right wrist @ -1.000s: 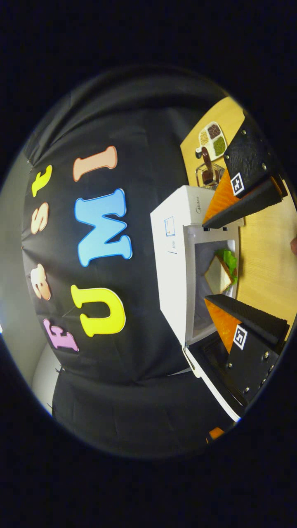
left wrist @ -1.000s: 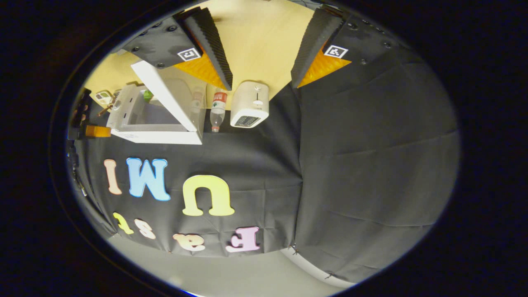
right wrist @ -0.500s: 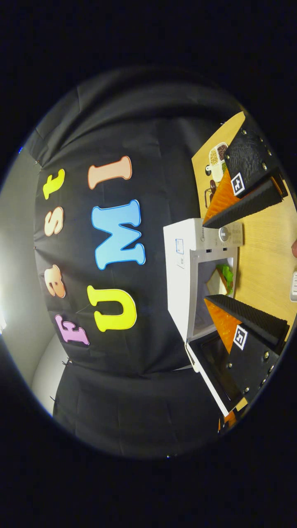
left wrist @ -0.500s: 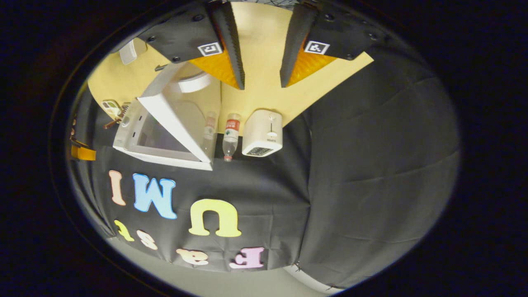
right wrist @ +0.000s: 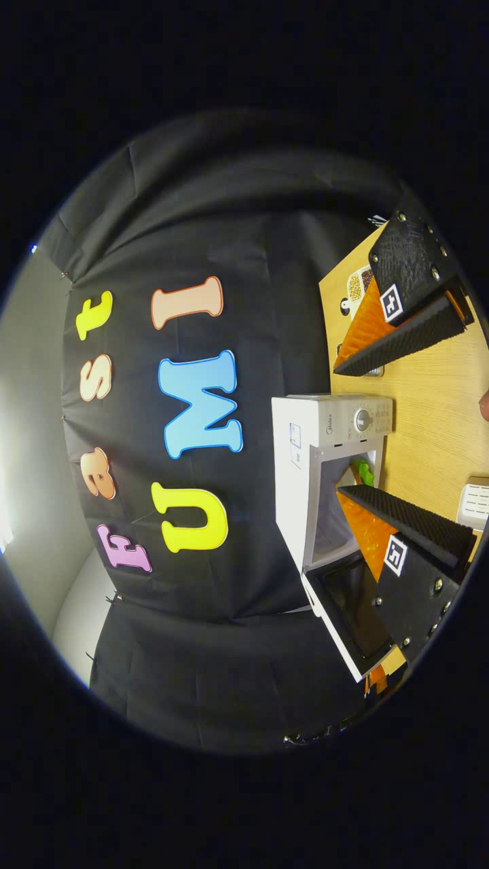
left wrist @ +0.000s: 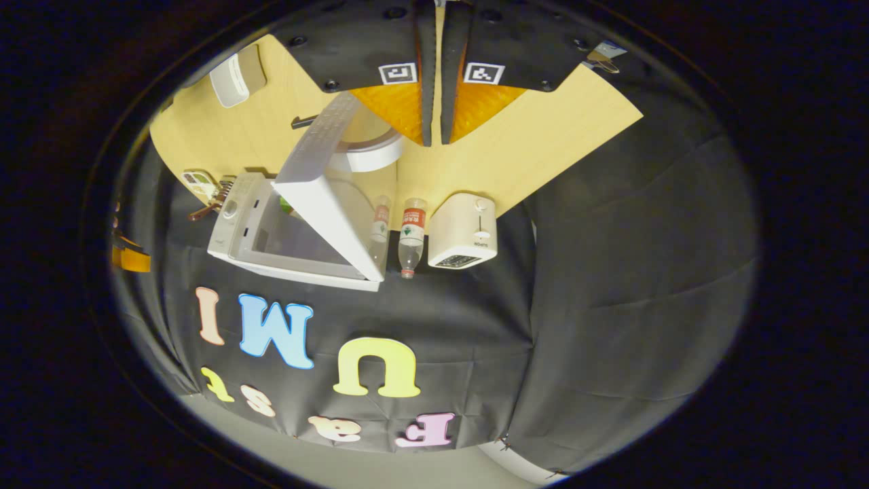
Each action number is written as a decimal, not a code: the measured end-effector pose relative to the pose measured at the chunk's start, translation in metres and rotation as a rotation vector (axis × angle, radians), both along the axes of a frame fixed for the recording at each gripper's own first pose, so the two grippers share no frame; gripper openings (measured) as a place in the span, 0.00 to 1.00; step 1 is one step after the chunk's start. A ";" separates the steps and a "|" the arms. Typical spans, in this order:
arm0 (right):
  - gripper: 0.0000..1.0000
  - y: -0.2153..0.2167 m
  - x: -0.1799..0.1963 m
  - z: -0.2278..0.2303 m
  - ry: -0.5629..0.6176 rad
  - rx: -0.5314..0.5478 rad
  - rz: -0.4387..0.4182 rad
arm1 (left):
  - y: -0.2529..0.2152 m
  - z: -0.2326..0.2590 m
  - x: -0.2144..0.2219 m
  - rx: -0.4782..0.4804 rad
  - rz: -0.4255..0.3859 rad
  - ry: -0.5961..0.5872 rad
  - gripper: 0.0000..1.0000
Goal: Open the microwave oven with the left hand, put the food in, and close the microwave oven.
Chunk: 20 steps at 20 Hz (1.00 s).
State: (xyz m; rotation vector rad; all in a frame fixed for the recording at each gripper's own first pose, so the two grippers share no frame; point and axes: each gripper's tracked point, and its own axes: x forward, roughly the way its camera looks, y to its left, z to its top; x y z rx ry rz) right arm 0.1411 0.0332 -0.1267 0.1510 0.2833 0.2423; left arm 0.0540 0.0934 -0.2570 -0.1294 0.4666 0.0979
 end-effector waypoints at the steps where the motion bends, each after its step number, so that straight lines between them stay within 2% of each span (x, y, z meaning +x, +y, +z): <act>1: 0.98 -0.004 -0.003 0.000 0.000 -0.004 0.003 | -0.007 0.001 0.001 0.004 -0.007 0.000 0.11; 2: 0.98 -0.009 -0.005 0.000 0.000 -0.009 0.006 | -0.013 0.000 0.000 0.010 -0.014 0.000 0.04; 3: 0.98 -0.013 -0.008 0.000 0.000 -0.014 0.009 | -0.021 0.002 -0.001 0.008 -0.019 -0.002 0.04; 4: 0.93 -0.017 -0.010 -0.002 0.002 -0.019 0.009 | -0.030 0.003 -0.001 0.004 -0.029 -0.005 0.04; 5: 0.98 -0.021 -0.013 -0.003 0.007 -0.021 0.010 | -0.041 0.004 0.001 0.002 -0.045 -0.003 0.11; 6: 0.98 -0.026 -0.017 -0.003 0.008 -0.022 0.009 | -0.050 0.005 0.002 0.006 -0.064 -0.003 0.18; 8: 0.98 -0.032 -0.024 -0.003 0.007 -0.014 0.010 | -0.070 0.008 0.008 0.018 -0.100 -0.006 0.04; 9: 0.98 -0.034 -0.028 -0.004 0.011 -0.008 0.013 | -0.079 0.012 0.011 0.020 -0.116 -0.010 0.04; 10: 0.98 -0.037 -0.032 -0.005 0.014 -0.006 0.016 | -0.089 0.014 0.013 0.022 -0.133 -0.013 0.11; 11: 0.98 -0.040 -0.035 -0.004 0.016 -0.008 0.014 | -0.099 0.015 0.017 0.023 -0.148 -0.016 0.11; 12: 0.98 -0.042 -0.038 -0.003 0.017 -0.009 0.014 | -0.107 0.018 0.020 0.022 -0.165 -0.019 0.18; 18: 0.98 -0.049 -0.043 0.000 0.018 -0.010 -0.039 | -0.156 0.030 0.050 -0.001 -0.306 -0.042 0.18; 20: 0.98 -0.050 -0.042 0.002 0.016 -0.008 -0.065 | -0.172 0.036 0.064 -0.008 -0.365 -0.058 0.11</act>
